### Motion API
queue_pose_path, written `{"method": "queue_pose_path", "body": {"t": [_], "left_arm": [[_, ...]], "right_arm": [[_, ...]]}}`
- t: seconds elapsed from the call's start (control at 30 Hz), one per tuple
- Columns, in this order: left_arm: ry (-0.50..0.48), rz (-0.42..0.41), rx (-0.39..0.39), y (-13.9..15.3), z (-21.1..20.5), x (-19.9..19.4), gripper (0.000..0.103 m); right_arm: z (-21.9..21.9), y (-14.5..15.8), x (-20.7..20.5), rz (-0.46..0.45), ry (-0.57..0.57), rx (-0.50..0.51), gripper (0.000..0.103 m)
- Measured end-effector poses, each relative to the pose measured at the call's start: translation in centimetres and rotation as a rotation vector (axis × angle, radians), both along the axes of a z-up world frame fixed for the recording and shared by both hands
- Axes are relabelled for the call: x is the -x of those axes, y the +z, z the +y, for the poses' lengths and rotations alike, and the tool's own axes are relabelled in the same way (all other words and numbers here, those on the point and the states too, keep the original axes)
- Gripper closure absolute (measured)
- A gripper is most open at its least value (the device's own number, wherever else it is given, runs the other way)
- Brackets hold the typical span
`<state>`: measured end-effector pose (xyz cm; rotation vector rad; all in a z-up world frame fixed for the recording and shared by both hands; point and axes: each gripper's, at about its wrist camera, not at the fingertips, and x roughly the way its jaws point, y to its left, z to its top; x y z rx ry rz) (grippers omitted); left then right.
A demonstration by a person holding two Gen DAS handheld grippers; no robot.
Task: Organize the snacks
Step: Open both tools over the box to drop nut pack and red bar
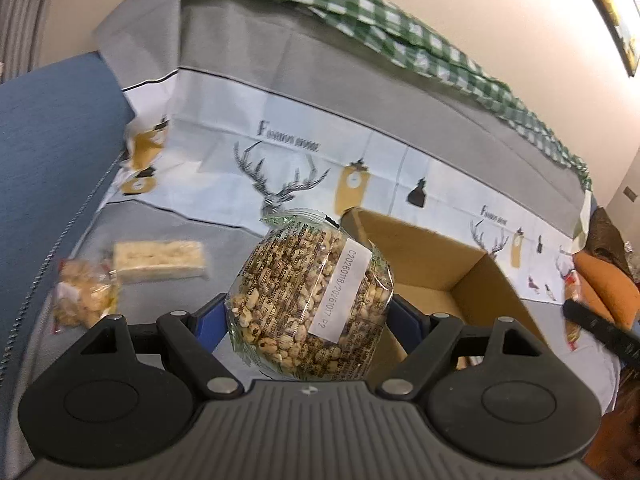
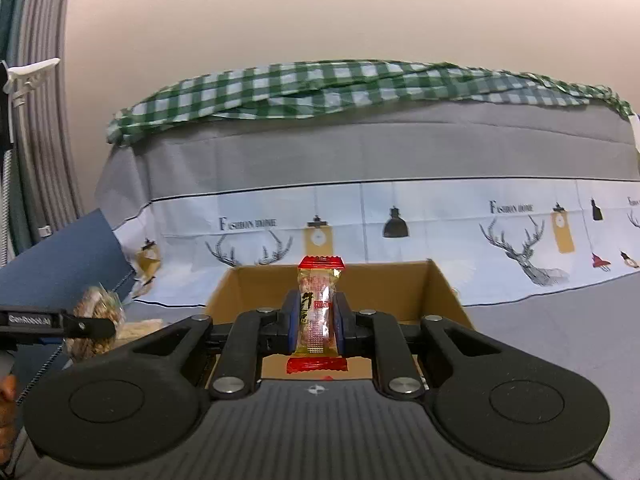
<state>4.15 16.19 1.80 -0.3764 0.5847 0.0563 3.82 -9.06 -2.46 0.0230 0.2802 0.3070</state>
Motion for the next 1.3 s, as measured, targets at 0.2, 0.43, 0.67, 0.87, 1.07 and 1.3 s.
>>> {"method": "queue_pose_path", "body": {"t": [0.2,0.43,0.67,0.87,1.07,1.3], "left_arm": [[-0.029,-0.044,0.026,0.1,-2.2,-1.5,0.017],[-0.053,-0.058,0.042,-0.2,-3.9,-2.8,0.017],[-0.073,-0.145,-0.005,0.8,-6.0,-2.3,0.017],[-0.148,-0.187,-0.066,1.0,-8.7,-2.9,0.017],[-0.215,-0.196,-0.054,0.6,-10.3,-4.1,0.017],[-0.292,-0.165,-0.004,-0.3,-11.3,-4.8,0.017]], "right_arm": [[-0.7,-0.9,-1.6,0.027,-0.010,0.022,0.085],[-2.3,-1.7,-2.9,0.064,-0.041,0.009,0.085],[-3.2,-2.1,-3.4,0.080,-0.083,0.000,0.085],[-3.0,-2.2,-3.7,0.090,-0.112,0.003,0.085],[-2.8,-2.0,-3.7,0.073,-0.142,0.014,0.085],[-2.9,-2.3,-4.1,0.087,-0.166,0.018,0.085]]}}
